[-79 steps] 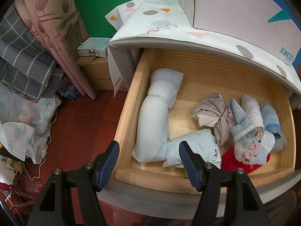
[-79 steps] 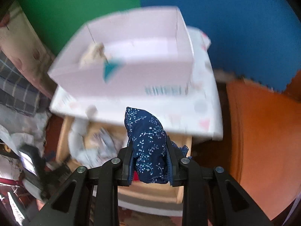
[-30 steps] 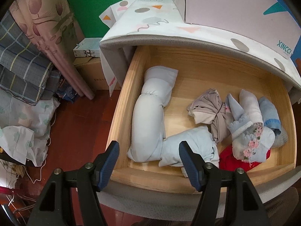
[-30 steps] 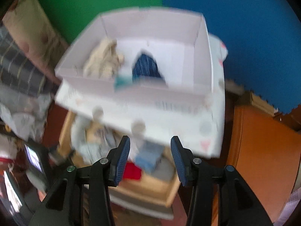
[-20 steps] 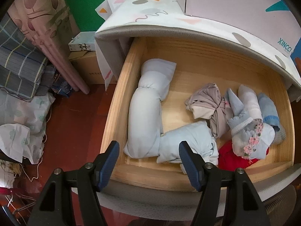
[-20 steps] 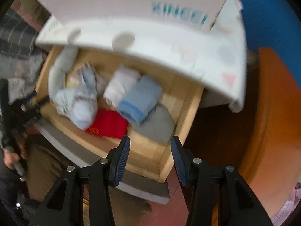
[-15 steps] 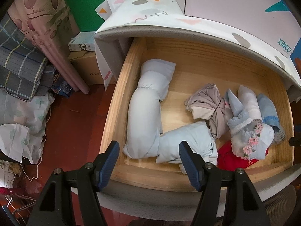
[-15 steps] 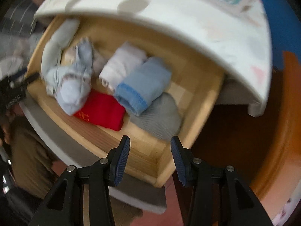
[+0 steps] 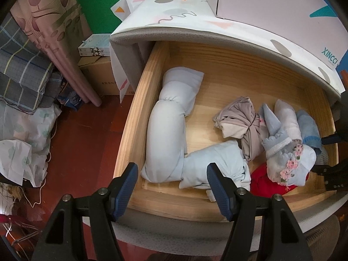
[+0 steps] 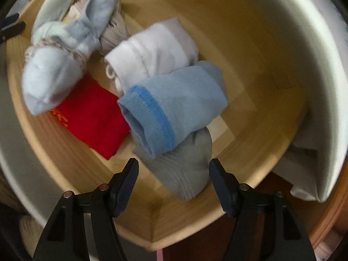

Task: Take underwear out of drawer
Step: 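Grasp the grey ribbed underwear with the right gripper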

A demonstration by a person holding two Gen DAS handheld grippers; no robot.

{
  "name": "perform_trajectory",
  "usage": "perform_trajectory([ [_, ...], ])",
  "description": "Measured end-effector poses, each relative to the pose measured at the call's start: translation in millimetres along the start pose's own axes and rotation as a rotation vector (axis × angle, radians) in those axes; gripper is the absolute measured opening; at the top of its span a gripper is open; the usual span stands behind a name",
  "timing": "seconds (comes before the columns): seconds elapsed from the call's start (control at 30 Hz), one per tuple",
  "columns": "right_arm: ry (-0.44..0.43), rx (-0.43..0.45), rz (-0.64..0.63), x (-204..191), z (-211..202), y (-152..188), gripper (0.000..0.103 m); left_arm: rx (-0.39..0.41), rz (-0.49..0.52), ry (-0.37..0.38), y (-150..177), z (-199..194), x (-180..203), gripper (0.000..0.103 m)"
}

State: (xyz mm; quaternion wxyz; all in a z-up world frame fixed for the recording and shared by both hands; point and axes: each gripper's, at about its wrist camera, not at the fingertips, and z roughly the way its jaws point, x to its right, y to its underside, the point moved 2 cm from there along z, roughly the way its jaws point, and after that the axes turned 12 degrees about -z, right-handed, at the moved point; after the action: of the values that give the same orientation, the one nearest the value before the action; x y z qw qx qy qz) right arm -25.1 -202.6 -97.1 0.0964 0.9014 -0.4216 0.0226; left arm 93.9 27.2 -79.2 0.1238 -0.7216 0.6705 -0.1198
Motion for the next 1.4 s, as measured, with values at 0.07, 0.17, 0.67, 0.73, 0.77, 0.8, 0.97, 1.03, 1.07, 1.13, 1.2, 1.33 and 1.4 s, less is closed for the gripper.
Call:
perform_trajectory([
  [0.07,0.003,-0.001,-0.013,-1,6,-5,0.066,0.001,0.004,-0.002,0,1,0,0.068],
  [0.17,0.014,0.0,-0.026,-1,12,-12,0.067,-0.004,0.0,0.0,0,1,0,0.068],
  [0.67,-0.097,0.011,0.33,44,15,-31,0.048,0.005,-0.009,0.01,-1,-1,-1,0.068],
  [0.73,-0.138,0.01,0.402,46,13,-31,0.046,0.007,-0.01,0.013,-1,-2,-2,0.068],
  [0.77,-0.155,0.008,0.431,48,12,-31,0.044,0.008,-0.011,0.014,0,-2,-2,0.068],
  [0.8,-0.17,0.005,0.463,50,11,-31,0.044,0.009,-0.012,0.016,0,-3,-2,0.068],
  [0.97,-0.217,-0.009,0.599,58,13,-27,0.04,0.008,-0.02,0.028,0,-4,-4,0.068],
  [1.03,-0.22,-0.007,0.637,61,15,-24,0.039,-0.002,-0.022,0.037,0,-2,-5,0.068],
  [1.07,-0.227,-0.003,0.659,62,15,-22,0.039,-0.006,-0.022,0.04,-1,-2,-5,0.068],
  [1.13,-0.239,0.008,0.709,67,15,-15,0.039,-0.015,-0.025,0.052,-1,-1,-6,0.068],
  [1.2,-0.245,0.018,0.744,71,17,-11,0.039,-0.028,-0.026,0.066,0,1,-7,0.068],
  [1.33,-0.236,0.041,0.751,74,18,-8,0.038,-0.058,-0.017,0.094,1,6,-6,0.068],
  [1.4,-0.219,0.052,0.742,70,16,-10,0.039,-0.08,-0.006,0.095,1,9,-3,0.068],
])
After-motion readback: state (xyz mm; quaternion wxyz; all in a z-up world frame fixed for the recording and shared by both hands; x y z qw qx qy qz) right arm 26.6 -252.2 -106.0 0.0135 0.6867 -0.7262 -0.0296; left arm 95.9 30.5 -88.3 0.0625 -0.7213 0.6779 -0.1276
